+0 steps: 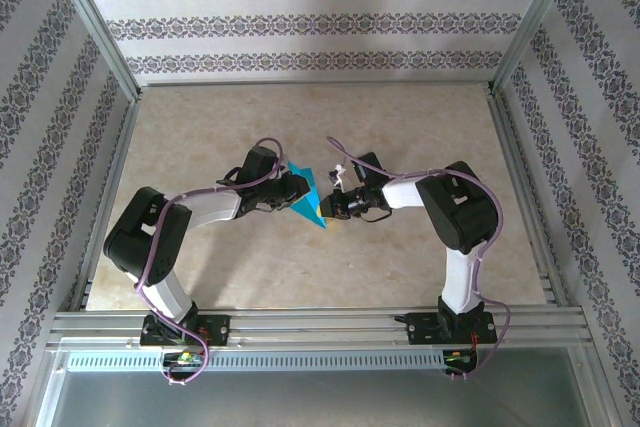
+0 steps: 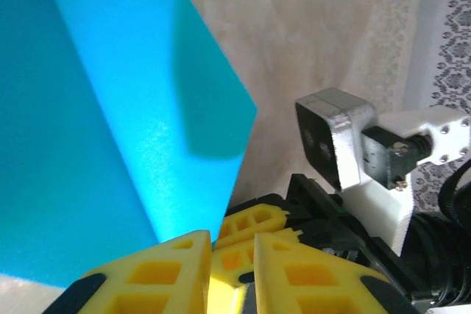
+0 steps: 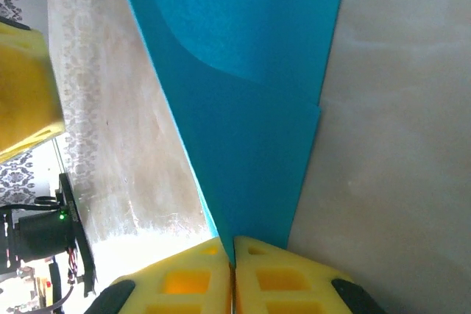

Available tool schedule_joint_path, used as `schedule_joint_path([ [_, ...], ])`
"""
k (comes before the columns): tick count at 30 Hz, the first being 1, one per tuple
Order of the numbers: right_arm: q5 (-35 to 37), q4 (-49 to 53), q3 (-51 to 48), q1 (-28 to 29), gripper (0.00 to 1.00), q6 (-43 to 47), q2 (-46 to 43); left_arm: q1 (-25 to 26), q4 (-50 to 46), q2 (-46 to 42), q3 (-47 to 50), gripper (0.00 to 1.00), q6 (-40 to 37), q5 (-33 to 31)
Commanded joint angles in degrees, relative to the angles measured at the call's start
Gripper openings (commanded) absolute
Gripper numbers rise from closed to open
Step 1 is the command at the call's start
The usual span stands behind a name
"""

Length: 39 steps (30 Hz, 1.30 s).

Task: Fold a paper plane with a square sheet of paper (pick it up from the middle)
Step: Fourth fold the wing at the center of the table.

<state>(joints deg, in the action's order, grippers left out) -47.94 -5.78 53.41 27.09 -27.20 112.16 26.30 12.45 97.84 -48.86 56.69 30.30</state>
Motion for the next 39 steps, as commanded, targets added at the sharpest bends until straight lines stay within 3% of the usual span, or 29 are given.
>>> schedule_joint_path([
  [1,4.6,7.8,-0.5,0.8,0.13,1.7,4.6,0.6,6.9,2.0,0.5,0.18,0.6,2.3],
  [15,5.6,13.3,2.8,0.6,0.15,2.2,6.0,0.5,10.1,7.1,0.4,0.12,1.3,2.9],
  [24,5.1,13.3,2.7,0.2,0.22,2.3,5.7,0.4,9.7,8.8,0.1,0.11,1.3,2.0],
  [39,6.6,14.2,2.5,-0.2,0.14,2.0,6.2,0.3,9.2,10.2,-0.9,0.11,1.3,2.0],
])
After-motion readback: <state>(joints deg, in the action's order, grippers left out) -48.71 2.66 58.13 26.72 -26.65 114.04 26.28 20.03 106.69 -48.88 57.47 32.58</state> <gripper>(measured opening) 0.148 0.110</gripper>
